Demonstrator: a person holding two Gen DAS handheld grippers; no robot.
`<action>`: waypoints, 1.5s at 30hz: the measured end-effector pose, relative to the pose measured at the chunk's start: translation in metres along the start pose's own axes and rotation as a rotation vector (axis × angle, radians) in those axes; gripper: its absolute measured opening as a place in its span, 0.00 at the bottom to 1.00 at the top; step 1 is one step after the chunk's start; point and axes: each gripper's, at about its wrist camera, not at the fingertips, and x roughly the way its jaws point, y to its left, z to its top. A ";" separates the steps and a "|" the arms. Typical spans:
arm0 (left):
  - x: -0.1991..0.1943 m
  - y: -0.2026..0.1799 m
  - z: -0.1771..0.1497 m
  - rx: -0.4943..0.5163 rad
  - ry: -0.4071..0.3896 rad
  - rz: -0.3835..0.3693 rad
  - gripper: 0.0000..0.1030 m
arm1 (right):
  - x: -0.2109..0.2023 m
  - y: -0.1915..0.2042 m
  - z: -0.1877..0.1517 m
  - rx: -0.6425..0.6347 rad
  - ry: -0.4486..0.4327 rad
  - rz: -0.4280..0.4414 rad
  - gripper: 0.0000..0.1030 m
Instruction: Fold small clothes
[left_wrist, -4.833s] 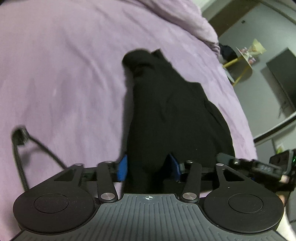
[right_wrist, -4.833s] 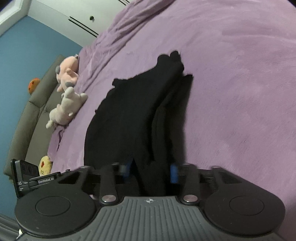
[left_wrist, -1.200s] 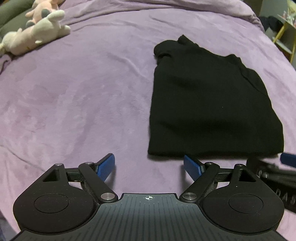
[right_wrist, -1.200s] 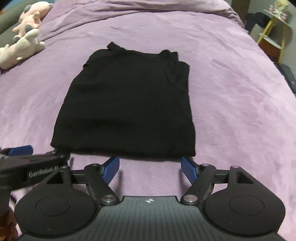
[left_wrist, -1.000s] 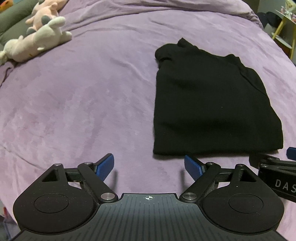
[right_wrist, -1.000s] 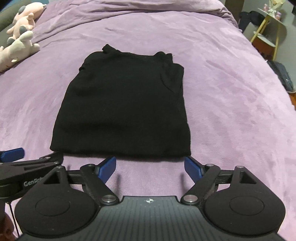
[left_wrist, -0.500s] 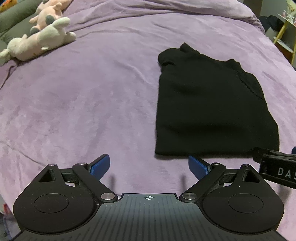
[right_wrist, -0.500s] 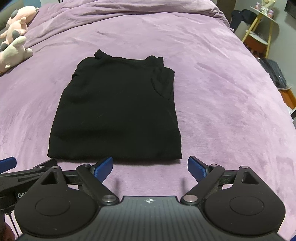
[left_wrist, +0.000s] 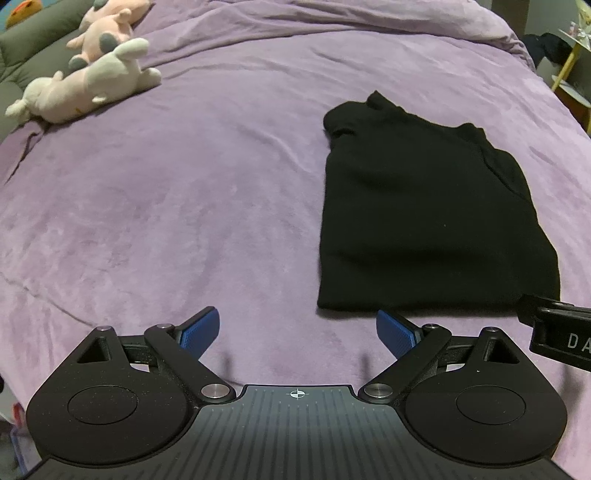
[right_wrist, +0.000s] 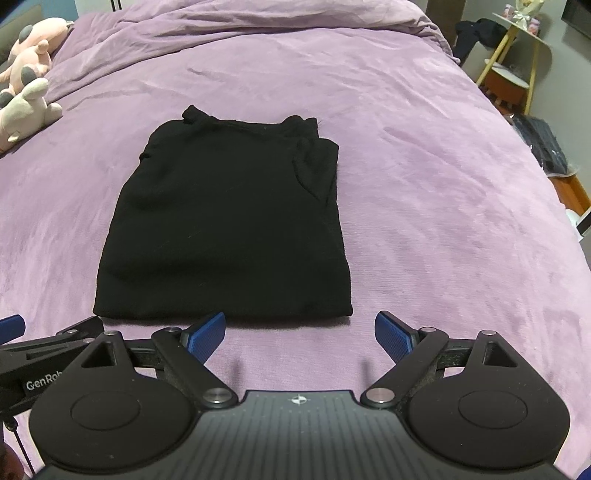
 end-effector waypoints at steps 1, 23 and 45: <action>-0.001 0.000 0.000 0.000 -0.001 0.001 0.93 | 0.000 0.000 0.000 0.001 0.000 0.000 0.86; -0.008 -0.011 0.002 0.049 -0.020 0.005 0.93 | -0.006 -0.008 -0.001 0.022 -0.007 -0.004 0.87; -0.006 -0.013 0.003 0.049 -0.008 0.013 0.93 | -0.006 -0.010 0.000 0.021 -0.004 -0.003 0.87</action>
